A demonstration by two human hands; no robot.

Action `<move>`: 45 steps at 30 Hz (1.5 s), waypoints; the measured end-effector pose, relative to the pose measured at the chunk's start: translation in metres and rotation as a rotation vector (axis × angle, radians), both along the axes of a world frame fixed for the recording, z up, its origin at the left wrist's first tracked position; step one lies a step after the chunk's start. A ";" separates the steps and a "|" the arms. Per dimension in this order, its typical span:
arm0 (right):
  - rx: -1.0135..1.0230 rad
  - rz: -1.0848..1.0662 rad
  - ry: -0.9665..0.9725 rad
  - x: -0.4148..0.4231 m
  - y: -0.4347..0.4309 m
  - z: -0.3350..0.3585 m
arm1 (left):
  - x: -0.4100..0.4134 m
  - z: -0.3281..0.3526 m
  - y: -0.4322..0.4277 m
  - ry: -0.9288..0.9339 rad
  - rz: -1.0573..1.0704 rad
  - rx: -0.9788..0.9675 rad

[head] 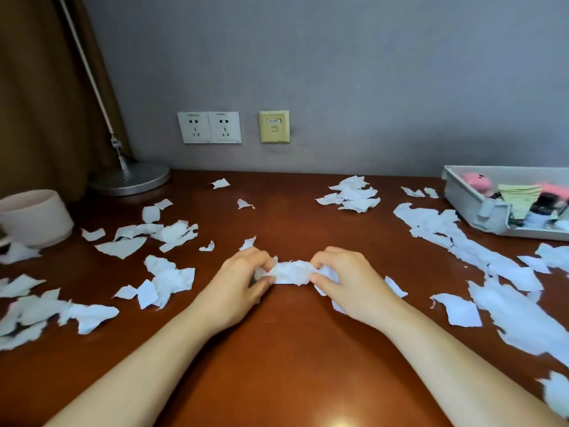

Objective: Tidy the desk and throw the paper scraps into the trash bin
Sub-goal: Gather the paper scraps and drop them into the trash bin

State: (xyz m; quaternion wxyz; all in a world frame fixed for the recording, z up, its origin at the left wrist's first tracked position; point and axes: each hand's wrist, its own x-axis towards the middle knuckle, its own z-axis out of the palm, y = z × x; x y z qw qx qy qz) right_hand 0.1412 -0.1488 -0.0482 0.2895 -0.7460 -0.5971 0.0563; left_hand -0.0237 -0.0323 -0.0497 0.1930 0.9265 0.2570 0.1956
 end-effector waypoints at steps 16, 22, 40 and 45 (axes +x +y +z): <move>0.157 -0.131 -0.023 0.023 -0.006 0.040 | 0.008 0.049 0.009 -0.074 0.094 -0.028; 0.214 -0.127 0.005 0.029 -0.023 0.072 | 0.014 0.088 0.007 -0.089 0.059 0.017; 0.374 -0.348 0.116 0.021 -0.180 0.081 | 0.037 0.123 -0.122 -0.145 -0.304 0.042; 0.426 -0.455 0.175 0.013 -0.262 0.048 | 0.056 0.108 -0.187 -0.196 -0.467 -0.024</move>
